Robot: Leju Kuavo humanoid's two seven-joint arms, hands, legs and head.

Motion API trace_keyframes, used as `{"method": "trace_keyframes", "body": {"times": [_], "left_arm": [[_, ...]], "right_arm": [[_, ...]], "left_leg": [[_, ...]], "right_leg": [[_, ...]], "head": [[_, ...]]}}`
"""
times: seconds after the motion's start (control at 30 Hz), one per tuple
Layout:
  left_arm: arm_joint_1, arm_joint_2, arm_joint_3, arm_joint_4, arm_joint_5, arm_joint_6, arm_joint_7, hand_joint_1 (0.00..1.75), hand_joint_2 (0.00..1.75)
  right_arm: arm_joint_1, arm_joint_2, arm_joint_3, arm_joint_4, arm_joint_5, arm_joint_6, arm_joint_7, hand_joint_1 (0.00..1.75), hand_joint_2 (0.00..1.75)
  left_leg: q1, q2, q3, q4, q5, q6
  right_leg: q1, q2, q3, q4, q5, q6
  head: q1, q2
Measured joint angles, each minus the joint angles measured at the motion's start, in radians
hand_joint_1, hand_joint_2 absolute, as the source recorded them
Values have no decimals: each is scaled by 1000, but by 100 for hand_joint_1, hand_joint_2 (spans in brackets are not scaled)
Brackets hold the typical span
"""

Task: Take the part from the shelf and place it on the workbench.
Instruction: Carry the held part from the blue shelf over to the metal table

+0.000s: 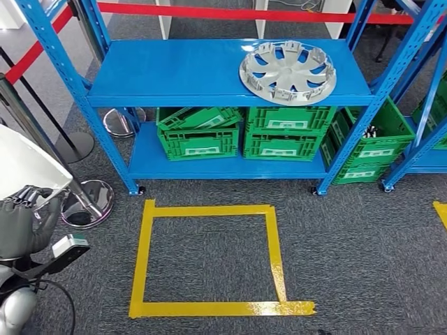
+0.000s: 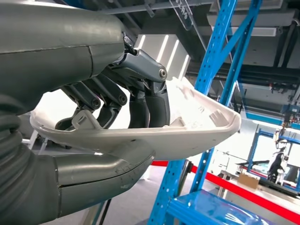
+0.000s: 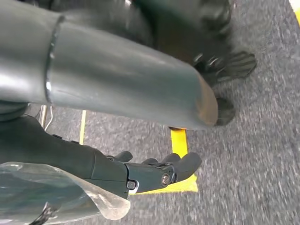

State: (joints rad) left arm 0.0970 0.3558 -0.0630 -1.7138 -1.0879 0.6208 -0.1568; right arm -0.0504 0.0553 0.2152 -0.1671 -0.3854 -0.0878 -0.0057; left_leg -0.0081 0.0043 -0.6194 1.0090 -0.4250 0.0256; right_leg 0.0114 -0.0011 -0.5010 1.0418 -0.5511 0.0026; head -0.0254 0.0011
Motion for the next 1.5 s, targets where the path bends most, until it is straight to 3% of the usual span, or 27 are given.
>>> {"method": "trace_keyframes", "body": {"times": [0.07,0.17,0.2,0.3,0.33,0.4,0.47,0.53,0.57,0.63,0.67,0.7,0.8,0.83,0.87,0.93,0.97,1.0,1.03,1.1,1.17,1.2,1.27,1.33,1.37,1.43,1.5], "left_arm": [[-8,0,-1,3,4,-3,0,175,175],[-20,1,-3,11,11,-9,-1,175,175],[-23,2,-3,15,13,-11,-1,175,175],[-33,3,-6,27,18,-15,-1,175,175],[-35,3,-7,30,19,-16,-1,175,175],[-39,3,-9,37,23,-18,-1,175,175],[-45,4,-12,42,28,-19,-1,175,175],[-54,6,-15,46,32,-20,-1,175,175],[-58,7,-17,48,33,-20,-1,175,175],[-62,10,-19,51,35,-20,-1,175,175],[-64,11,-20,53,35,-20,-1,175,175],[-66,12,-21,54,35,-20,0,175,175],[-67,12,-24,60,37,-22,0,175,175],[-67,11,-24,61,39,-23,0,175,175],[-68,11,-25,63,43,-25,1,175,175],[-69,10,-27,66,51,-30,1,175,175],[-70,10,-28,68,57,-33,1,175,175],[-71,10,-29,70,62,-36,1,175,175],[-74,10,-30,71,68,-38,1,175,175],[-83,9,-31,73,79,-42,1,175,175],[-92,9,-34,77,92,-50,1,175,175],[-95,9,-36,80,98,-55,1,175,175],[-97,10,-39,85,109,-65,1,175,175],[-98,9,-40,91,115,-70,1,175,175],[-98,9,-41,93,116,-71,1,175,175],[-98,8,-44,98,118,-72,1,175,175],[-100,8,-45,102,121,-72,0,175,175]], "right_arm": [[-2,0,0,0,0,-2,2,0,0],[-1,2,0,0,1,-5,5,0,0],[-1,3,0,0,1,-5,5,0,0],[-1,4,-1,0,3,-4,3,0,0],[-1,4,-1,0,3,-3,2,0,0],[-1,5,-1,0,5,1,0,0,0],[-2,5,-1,0,6,3,-3,0,0],[-2,6,-1,0,7,4,-6,0,0],[-1,6,-1,0,8,4,-6,0,0],[1,8,-1,0,8,4,-7,0,0],[3,8,-2,0,8,4,-7,0,0],[6,9,-2,1,8,4,-6,0,0],[10,11,-2,2,8,5,-6,0,0],[10,12,-2,2,8,4,-6,0,0],[9,12,-2,2,8,4,-6,0,0],[8,12,-4,2,8,2,-6,0,0],[8,12,-5,2,8,0,-6,0,0],[7,12,-6,2,8,-1,-6,0,0],[5,12,-6,2,8,-2,-6,0,0],[2,12,-7,1,10,-3,-6,0,0],[1,13,-7,1,11,-4,-6,0,0],[2,14,-8,1,12,-4,-5,0,0],[3,15,-9,1,13,-4,-5,0,0],[4,15,-12,1,14,-5,-5,0,0],[4,15,-13,1,14,-5,-5,0,0],[4,15,-14,1,14,-4,-5,0,0],[5,16,-14,1,15,-3,-5,0,0]], "left_leg": [[2,0,-8,0,16,-9],[5,-1,-18,2,23,-27],[6,-2,-25,19,-6,-32],[14,-3,-50,167,-159,-47],[16,-3,-51,224,-184,-51],[21,-3,-24,269,-158,-56],[24,-3,56,188,-106,-56],[21,-4,158,40,-118,-48],[17,-5,187,-11,-131,-42],[9,-4,188,-43,-129,-26],[8,-3,177,-45,-116,-19],[9,0,164,-47,-103,-9],[10,4,117,-48,-60,6],[9,4,99,-47,-45,5],[9,5,80,-44,-31,5],[9,6,38,-36,-4,1],[10,6,18,-29,7,-3],[10,5,0,-21,17,-7],[10,5,-13,-12,25,-12],[10,5,-26,-4,43,-22],[13,5,-31,-4,56,-33],[14,4,-36,3,43,-39],[17,3,-52,66,-39,-48],[18,3,-73,190,-131,-54],[19,3,-79,243,-144,-55],[18,3,-57,266,-107,-51],[14,2,20,159,-60,-38]], "right_leg": [[6,1,34,-64,-6,-4],[4,-2,16,-74,23,-17],[1,-4,8,-77,37,-25],[0,-8,-32,-78,77,-35],[0,-8,-49,-75,90,-34],[1,-8,-90,-65,113,-31],[1,-8,-129,-50,134,-27],[2,-7,-155,-39,154,-18],[1,-6,-161,-38,165,-13],[-4,-5,-169,-45,190,-2],[-7,-4,-175,-44,187,4],[-9,-2,-184,-30,160,9],[-13,0,-216,118,-10,17],[-13,0,-220,183,-43,19],[-13,0,-217,235,-45,19],[-13,0,-175,260,15,19],[-14,0,-131,222,45,19],[-13,0,-71,151,48,19],[-13,1,-4,62,28,18],[-9,4,71,-60,-24,13],[-8,2,67,-77,-26,-1],[-9,0,60,-77,-20,-10],[-10,-4,43,-77,0,-25],[-7,-5,26,-76,20,-31],[-5,-5,18,-74,28,-31],[-1,-5,-2,-65,42,-30],[0,-5,-21,-55,49,-29]], "head": [[1,0],[3,0],[1,0],[-7,0],[-7,0],[-7,0],[-8,0],[-7,0],[-7,0],[-8,0],[-10,0],[-8,0],[-1,0],[0,0],[0,0],[0,0],[1,0],[1,0],[0,0],[-1,0],[-1,0],[-2,0],[-6,0],[-9,0],[-9,0],[-9,0],[-9,0]]}}
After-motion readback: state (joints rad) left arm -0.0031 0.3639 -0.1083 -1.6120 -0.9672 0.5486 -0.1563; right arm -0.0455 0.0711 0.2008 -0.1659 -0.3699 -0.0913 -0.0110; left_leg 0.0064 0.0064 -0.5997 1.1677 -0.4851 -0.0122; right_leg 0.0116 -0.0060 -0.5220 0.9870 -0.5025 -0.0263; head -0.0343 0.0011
